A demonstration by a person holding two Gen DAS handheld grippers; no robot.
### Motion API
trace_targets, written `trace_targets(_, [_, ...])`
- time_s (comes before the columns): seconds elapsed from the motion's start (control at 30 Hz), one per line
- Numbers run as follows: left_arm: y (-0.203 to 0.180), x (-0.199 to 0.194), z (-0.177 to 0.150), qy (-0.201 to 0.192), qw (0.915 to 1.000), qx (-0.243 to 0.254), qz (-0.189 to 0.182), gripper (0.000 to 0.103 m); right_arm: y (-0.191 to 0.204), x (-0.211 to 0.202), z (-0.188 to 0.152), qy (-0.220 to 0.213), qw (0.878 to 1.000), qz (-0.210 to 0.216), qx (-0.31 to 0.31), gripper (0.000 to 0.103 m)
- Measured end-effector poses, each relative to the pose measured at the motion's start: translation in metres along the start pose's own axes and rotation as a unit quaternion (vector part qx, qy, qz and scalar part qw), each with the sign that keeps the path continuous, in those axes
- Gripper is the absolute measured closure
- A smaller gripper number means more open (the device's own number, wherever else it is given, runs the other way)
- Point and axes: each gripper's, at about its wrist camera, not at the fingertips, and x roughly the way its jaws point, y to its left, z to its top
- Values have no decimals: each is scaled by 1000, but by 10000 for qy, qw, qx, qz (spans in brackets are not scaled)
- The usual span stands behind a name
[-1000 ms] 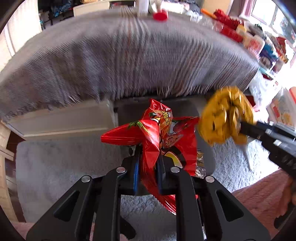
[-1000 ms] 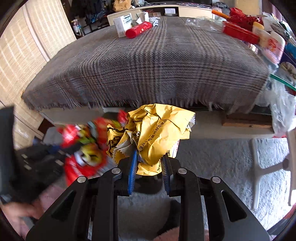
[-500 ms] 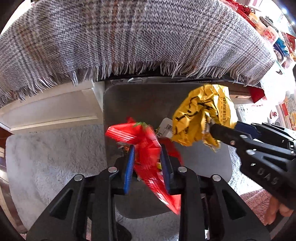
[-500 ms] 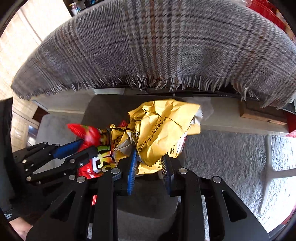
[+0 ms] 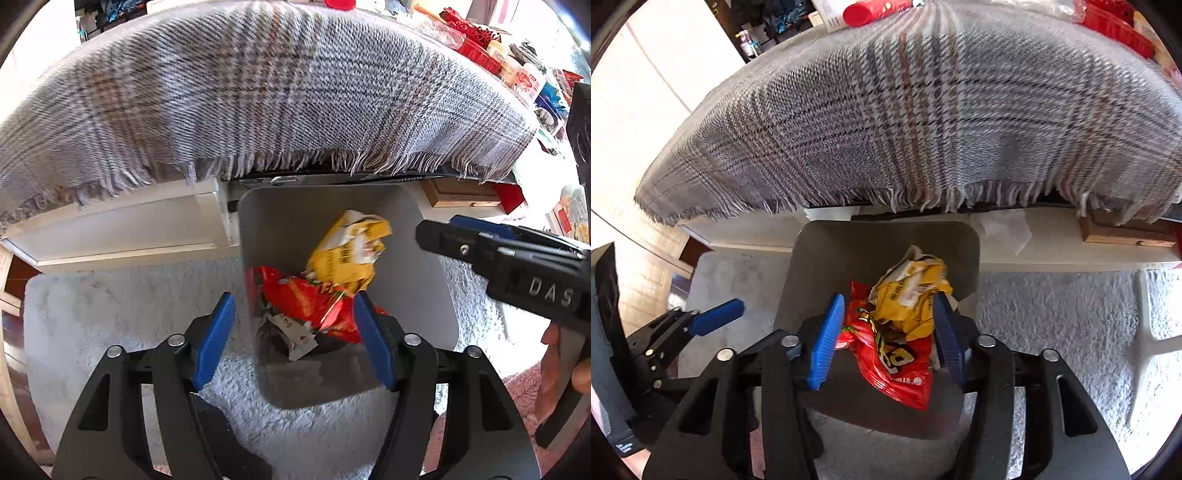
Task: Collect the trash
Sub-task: 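Lower the red bag and yellow wrapper into the grey bin and release both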
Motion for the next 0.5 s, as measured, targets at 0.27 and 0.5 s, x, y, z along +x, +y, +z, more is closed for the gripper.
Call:
trace_targets(0.27, [1, -50, 15, -287, 9995, 93, 116, 16, -8, -51, 13, -475, 9971, -592, 87, 9])
trace_targets(0.5, [-6, -92, 63, -818, 9964, 198, -8, 8, -18, -106, 59, -927, 9934, -661, 157, 7])
